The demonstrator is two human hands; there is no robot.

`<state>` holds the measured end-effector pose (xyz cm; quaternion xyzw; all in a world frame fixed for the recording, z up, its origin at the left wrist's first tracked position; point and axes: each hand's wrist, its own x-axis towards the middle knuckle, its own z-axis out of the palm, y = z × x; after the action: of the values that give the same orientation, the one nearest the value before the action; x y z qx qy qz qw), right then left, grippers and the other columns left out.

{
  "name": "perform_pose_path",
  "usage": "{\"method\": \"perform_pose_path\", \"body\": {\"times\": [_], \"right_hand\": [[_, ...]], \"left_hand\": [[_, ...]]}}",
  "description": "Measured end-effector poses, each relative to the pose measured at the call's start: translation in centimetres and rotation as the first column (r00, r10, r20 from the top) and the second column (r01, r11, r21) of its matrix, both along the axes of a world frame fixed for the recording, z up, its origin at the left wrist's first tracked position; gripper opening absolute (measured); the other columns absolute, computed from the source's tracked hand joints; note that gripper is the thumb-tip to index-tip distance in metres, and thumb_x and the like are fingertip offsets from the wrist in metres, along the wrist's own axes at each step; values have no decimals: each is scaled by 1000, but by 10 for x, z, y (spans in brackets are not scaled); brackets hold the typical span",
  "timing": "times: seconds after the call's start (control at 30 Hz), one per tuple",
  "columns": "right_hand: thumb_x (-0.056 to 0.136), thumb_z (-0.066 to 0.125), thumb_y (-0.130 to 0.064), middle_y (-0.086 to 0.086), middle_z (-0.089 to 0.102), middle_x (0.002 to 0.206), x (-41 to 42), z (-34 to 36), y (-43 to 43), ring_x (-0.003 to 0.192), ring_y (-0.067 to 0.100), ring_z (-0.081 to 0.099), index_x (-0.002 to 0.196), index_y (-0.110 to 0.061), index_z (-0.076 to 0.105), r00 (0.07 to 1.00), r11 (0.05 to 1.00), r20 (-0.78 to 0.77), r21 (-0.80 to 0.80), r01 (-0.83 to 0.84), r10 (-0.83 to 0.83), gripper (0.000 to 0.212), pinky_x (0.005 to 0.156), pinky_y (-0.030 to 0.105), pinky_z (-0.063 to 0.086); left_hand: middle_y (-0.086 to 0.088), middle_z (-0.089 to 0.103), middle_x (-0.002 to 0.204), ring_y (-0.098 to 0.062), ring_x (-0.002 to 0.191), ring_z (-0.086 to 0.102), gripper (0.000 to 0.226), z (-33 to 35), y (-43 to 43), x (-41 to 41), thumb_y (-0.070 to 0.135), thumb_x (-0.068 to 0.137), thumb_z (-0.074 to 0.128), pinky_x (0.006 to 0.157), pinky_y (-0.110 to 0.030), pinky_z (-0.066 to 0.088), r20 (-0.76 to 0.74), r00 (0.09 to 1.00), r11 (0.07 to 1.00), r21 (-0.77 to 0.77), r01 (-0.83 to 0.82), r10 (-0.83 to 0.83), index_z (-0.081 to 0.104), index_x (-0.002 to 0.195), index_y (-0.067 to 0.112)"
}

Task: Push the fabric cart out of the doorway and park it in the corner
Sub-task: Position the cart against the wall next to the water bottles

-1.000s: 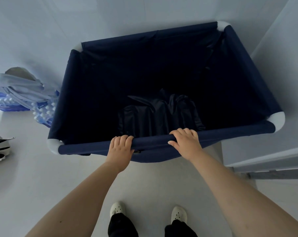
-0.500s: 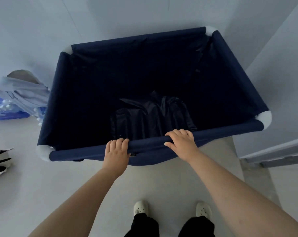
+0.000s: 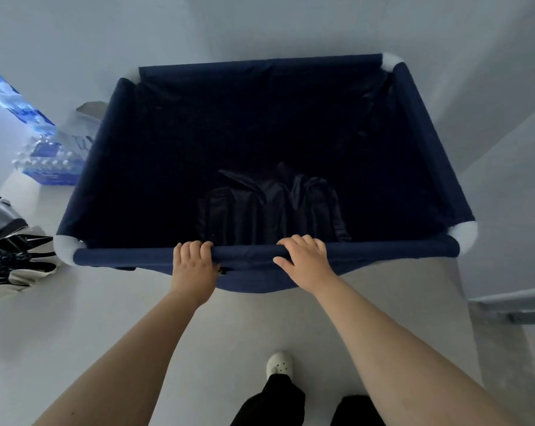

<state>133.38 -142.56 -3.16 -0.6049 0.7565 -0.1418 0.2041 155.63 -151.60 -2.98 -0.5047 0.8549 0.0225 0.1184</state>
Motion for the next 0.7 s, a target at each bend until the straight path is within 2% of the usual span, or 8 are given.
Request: {"method": "perform_pose_path", "body": {"times": [0.3, 0.5, 0.7], "right_hand": [[90, 50, -42, -2, 59, 114, -1, -2, -33, 108, 21, 48, 118, -23, 52, 999, 999, 16, -39, -36, 37, 34, 104, 38, 25], [87, 51, -47, -2, 61, 112, -39, 1, -46, 108, 21, 49, 115, -23, 54, 999, 999, -12, 4, -34, 34, 37, 104, 39, 26], [87, 53, -45, -2, 60, 113, -94, 5, -46, 109, 21, 48, 115, -23, 53, 999, 996, 11, 74, -40, 39, 36, 106, 39, 24]], "left_hand": [[-20, 45, 126, -38, 116, 39, 46, -1, -17, 3, 31, 95, 40, 111, -49, 18, -9, 997, 997, -6, -77, 77, 35, 132, 3], [-19, 41, 130, -37, 121, 34, 48, -7, -16, -34, 31, 94, 43, 114, -51, 8, -65, 991, 993, 17, -115, 115, 32, 133, 4], [-19, 38, 133, -38, 124, 31, 50, -12, -6, -85, 31, 93, 45, 114, -52, 5, -78, 988, 991, 25, -131, 133, 31, 133, 4]]}}
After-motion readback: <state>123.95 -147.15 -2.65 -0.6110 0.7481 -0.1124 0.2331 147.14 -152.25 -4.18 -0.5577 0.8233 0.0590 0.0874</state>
